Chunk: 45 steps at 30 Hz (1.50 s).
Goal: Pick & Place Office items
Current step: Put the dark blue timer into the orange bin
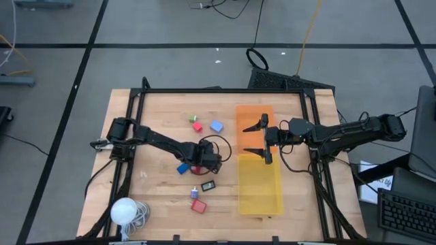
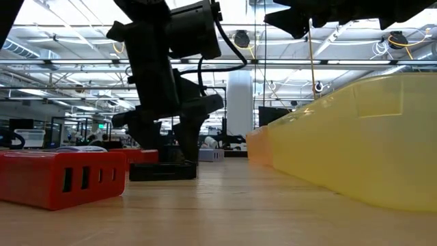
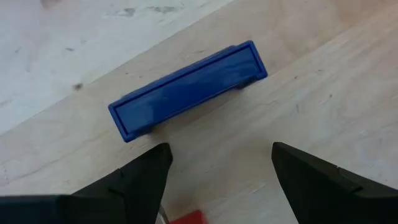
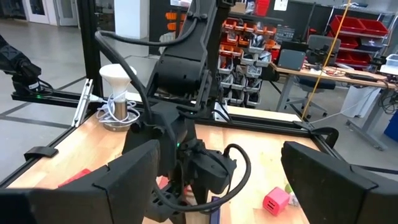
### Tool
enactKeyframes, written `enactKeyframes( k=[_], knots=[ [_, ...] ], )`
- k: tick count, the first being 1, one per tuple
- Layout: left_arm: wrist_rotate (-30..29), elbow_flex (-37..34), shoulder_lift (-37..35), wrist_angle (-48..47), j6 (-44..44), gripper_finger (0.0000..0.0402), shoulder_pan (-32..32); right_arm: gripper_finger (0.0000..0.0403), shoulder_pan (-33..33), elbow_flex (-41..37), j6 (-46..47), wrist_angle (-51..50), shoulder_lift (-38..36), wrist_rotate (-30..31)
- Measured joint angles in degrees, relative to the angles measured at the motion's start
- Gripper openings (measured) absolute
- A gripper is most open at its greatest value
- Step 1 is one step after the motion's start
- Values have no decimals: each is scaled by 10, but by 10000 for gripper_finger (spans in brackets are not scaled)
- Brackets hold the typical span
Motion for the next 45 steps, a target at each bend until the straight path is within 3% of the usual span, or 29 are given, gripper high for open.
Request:
enactKeyframes(
  k=[7,15,20,24,27,34,45],
  knots=[
    [10,-3,-16,-29,147,292,3,322,0,0,0,0,0,0],
    [-22,-4,-68,-152,171,292,0,322,0,0,0,-2,0,0],
    [-66,-3,-77,-118,345,292,2,322,0,0,-3,-1,0,0],
    [-26,-3,-66,-44,506,292,11,322,0,0,-3,-1,0,0],
    [5,-3,-51,-15,577,292,21,322,0,0,-4,-1,0,0],
    [17,-3,-28,-16,609,289,48,322,0,0,-3,-4,0,0],
    [18,-3,-26,-9,539,220,74,322,0,0,-2,-4,0,0]
  ],
)
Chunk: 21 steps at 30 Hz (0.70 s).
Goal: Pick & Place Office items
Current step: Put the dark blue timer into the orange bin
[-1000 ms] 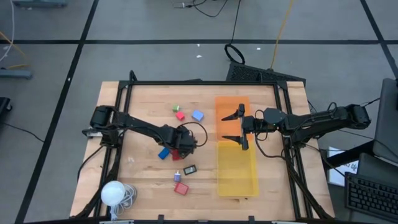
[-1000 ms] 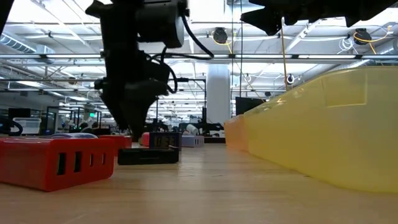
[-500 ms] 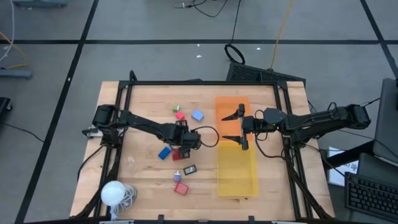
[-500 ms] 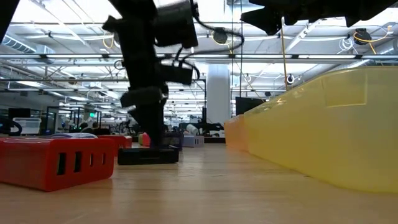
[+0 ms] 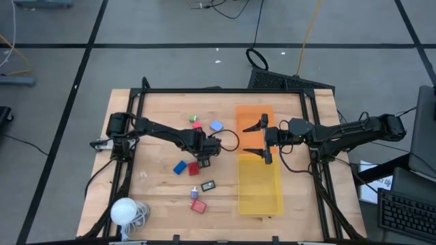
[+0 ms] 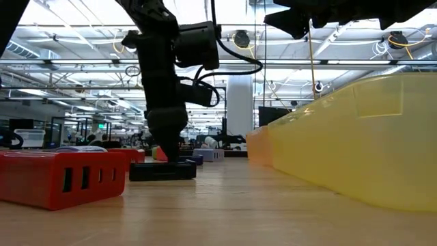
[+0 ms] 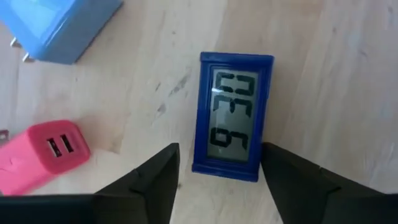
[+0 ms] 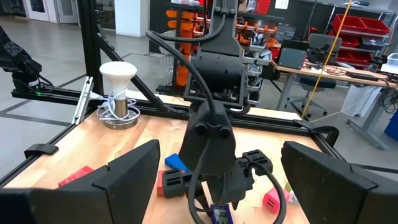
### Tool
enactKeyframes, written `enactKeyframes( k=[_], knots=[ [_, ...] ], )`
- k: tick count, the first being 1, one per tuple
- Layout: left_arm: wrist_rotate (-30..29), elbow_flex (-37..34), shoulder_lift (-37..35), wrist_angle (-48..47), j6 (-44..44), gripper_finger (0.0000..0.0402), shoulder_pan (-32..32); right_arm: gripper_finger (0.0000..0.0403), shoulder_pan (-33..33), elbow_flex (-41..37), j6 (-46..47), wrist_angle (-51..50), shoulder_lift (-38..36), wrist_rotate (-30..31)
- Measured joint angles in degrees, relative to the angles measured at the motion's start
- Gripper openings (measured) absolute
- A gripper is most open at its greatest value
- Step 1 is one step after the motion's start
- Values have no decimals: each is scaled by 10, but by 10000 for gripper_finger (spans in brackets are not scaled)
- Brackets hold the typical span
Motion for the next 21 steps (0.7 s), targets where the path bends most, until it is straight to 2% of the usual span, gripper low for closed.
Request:
enactKeyframes(
  k=[6,10,14,18,21],
  knots=[
    [1,0,1,40,17,197,2,322,0,0,0,0,0,0],
    [36,1,16,54,32,187,8,322,0,0,0,0,0,-1],
    [78,3,34,56,6,200,22,322,0,0,0,-1,0,-2],
    [82,3,40,53,12,224,29,322,0,0,0,0,0,-2],
    [84,3,41,53,27,223,29,322,0,0,0,0,0,-2]
  ],
)
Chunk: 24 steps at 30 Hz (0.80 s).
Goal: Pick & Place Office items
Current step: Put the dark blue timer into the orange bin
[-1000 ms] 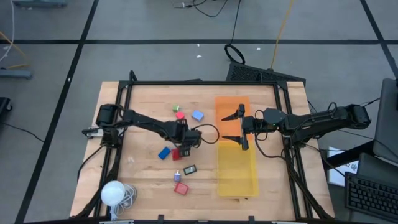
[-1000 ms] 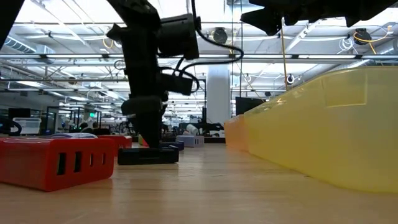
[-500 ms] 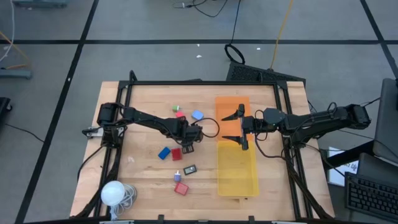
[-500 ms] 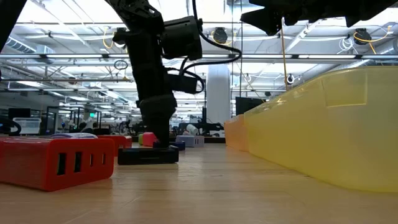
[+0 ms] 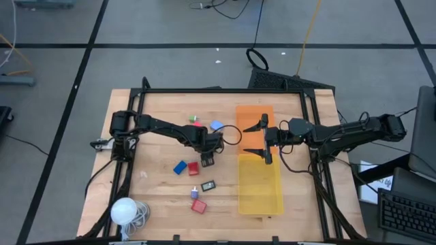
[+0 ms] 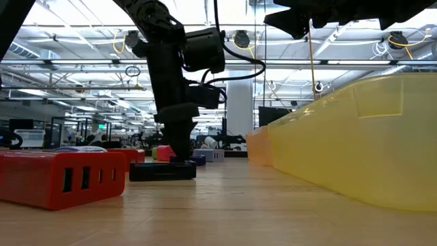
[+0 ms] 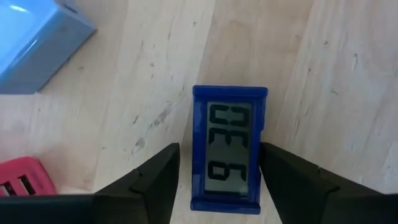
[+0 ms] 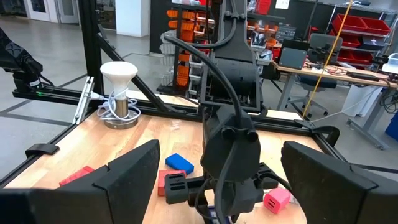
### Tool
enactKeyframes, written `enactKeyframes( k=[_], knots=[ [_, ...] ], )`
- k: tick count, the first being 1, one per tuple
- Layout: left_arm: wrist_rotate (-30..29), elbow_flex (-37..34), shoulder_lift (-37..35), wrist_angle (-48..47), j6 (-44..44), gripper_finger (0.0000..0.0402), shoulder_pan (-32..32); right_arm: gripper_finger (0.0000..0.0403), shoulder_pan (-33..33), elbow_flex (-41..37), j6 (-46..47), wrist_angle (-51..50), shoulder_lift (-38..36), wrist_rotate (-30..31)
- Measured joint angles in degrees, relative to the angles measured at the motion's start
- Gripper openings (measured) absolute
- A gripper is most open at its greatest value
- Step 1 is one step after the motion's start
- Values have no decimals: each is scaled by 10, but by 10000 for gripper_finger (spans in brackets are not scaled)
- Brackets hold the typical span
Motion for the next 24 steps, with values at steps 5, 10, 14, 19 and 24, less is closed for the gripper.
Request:
enactKeyframes(
  k=[5,10,14,19,24],
  knots=[
    [4,-1,-3,0,20,150,0,322,0,0,0,-4,0,0],
    [-9,-4,-30,-3,22,143,-1,322,0,0,0,-20,0,1],
    [-16,-7,-82,-13,22,143,-5,322,0,0,-1,-38,0,1],
    [-14,-5,-165,0,8,143,-15,322,8,0,-23,-37,9,2],
    [38,-4,-229,59,-30,143,-27,322,37,0,-135,2,64,7]
  ],
)
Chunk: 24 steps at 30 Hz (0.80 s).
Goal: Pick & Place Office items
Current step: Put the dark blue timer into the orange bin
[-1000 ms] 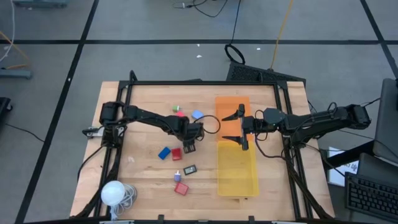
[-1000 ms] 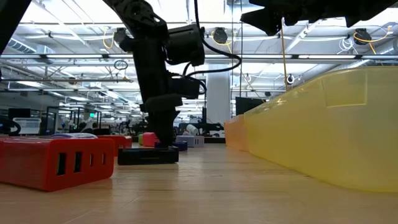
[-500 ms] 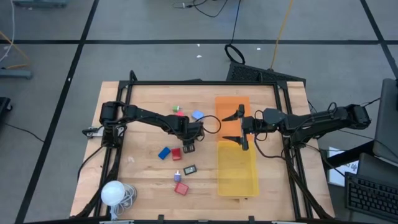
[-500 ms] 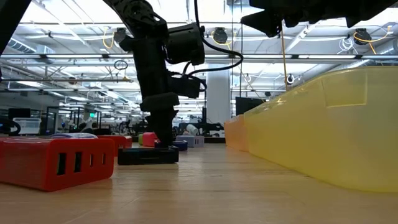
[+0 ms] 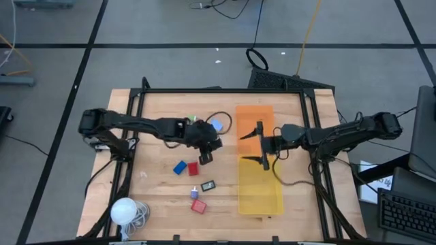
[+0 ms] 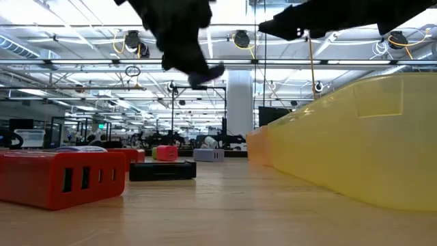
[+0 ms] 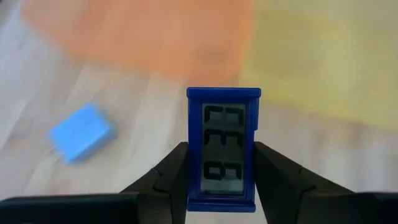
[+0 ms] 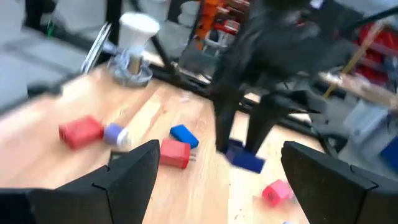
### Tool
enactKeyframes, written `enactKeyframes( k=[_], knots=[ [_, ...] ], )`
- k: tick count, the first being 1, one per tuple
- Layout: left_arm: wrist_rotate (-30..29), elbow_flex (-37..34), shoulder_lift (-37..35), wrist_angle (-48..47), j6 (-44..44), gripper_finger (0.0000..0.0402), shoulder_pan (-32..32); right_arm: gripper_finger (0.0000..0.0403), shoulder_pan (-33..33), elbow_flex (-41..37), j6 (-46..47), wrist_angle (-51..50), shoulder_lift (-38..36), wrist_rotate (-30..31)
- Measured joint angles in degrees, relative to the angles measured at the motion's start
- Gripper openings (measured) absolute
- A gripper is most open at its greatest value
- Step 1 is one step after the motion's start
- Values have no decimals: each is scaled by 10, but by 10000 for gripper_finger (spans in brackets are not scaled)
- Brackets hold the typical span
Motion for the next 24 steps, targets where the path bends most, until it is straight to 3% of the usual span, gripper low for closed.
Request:
enactKeyframes(
  k=[7,15,24],
  knots=[
    [91,0,-6,86,-38,143,-20,322,43,0,-145,152,107,75],
    [121,0,-4,128,-79,143,-30,318,54,0,-163,221,165,70],
    [133,1,5,145,-98,143,-27,251,72,0,-181,259,184,72]
  ],
)
